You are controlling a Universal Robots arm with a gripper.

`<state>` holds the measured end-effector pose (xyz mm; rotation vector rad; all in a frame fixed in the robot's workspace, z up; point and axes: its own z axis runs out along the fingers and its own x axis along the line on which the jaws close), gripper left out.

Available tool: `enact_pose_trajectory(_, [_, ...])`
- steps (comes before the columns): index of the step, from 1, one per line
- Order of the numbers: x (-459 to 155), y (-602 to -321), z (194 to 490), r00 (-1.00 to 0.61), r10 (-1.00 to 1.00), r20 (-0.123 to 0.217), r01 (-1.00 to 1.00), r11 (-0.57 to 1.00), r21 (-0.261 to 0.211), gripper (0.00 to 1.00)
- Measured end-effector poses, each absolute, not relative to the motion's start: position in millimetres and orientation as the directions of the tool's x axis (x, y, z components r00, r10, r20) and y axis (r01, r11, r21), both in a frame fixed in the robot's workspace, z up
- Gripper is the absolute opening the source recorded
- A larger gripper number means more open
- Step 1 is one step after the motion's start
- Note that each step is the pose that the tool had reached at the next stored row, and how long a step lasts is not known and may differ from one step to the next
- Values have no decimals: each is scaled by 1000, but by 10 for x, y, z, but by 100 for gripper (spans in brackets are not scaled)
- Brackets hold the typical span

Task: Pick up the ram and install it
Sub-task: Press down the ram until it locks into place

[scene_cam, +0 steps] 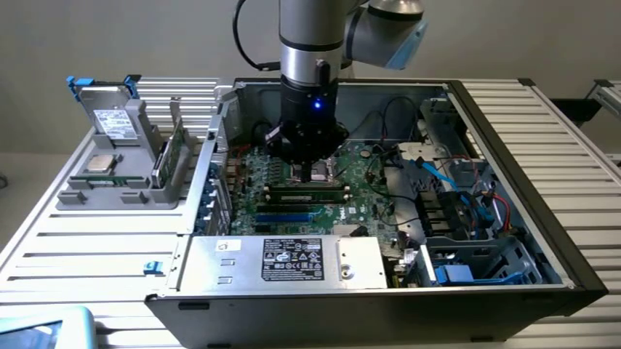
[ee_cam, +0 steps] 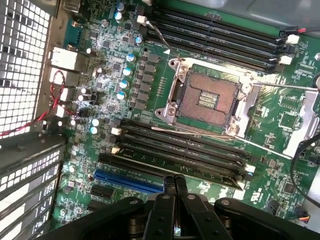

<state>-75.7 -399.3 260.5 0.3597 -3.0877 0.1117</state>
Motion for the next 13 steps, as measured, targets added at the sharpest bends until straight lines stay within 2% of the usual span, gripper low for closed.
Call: enact_pose_trajectory(13, [-757,-3993,2605,-993,-111,31,-113,991,-75,11])
